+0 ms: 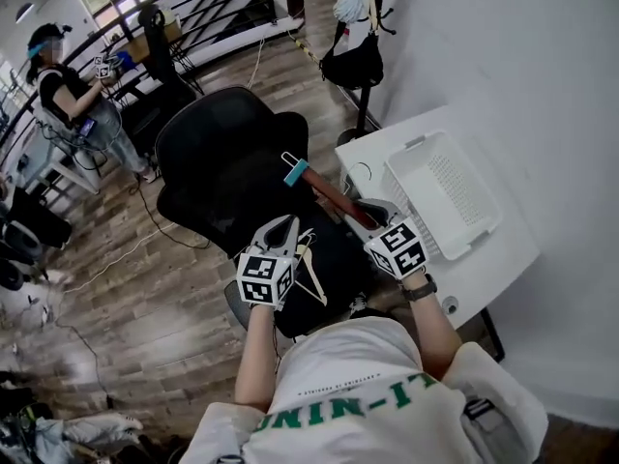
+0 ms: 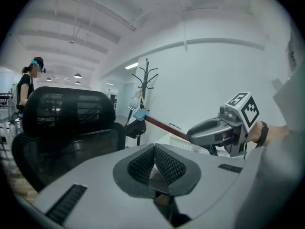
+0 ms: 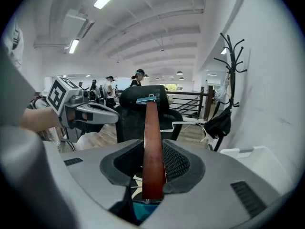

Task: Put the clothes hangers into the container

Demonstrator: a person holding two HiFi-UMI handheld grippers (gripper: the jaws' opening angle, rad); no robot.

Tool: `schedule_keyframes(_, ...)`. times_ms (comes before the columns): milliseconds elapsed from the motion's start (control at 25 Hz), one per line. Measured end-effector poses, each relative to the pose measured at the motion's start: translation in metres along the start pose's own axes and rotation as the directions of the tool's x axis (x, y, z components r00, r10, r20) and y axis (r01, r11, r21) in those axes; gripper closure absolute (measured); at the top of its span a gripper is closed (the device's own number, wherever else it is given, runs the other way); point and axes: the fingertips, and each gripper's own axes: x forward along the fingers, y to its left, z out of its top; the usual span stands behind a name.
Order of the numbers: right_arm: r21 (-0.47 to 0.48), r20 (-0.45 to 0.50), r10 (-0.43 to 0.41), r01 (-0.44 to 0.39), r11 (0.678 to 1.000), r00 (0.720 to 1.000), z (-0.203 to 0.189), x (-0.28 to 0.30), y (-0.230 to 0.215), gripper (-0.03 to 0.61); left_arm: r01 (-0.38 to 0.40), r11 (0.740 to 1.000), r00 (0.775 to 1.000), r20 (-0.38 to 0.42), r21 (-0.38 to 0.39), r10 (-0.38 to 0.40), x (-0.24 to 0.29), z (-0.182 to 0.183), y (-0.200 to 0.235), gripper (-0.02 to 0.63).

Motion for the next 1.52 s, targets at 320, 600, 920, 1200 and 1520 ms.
schedule_keyframes(320,0.078,-0.015,-0.206,0.206,0.975,0.978,-0.024,-0.086,-0.096,0.44,0.246,0.965,0.969,-0.019,0.097,-0.245,0.09,0.03,-0.096,0.599)
schedule_keyframes(600,0.079,-0.15,-0.34,0.354,0.932,0.928,-0.073,-0.152,-0.177,0.44,0.391,0.908,0.92,-0.057,0.147,-0.387,0.149,0.046,-0.172,0.599)
schedule_keyframes(920,0.014,-0.387,-0.294,0.324,0.946,0.874,-0.138,-0.163,-0.222,0.44,0.466,0.873,0.885,-0.076,0.145,-0.46,0.187,0.058,-0.213,0.599)
schedule_keyframes(1200,-0.008,-0.562,-0.197,0.233,0.972,0.803,-0.197,-0.114,-0.257,0.44,0.465,0.877,0.885,-0.095,0.12,-0.456,0.212,0.056,-0.211,0.6)
schedule_keyframes(1520,0.066,-0.706,-0.059,0.148,0.987,0.705,-0.269,-0.067,-0.27,0.44,0.5,0.852,0.866,-0.112,0.159,-0.487,0.229,0.048,-0.213,0.599)
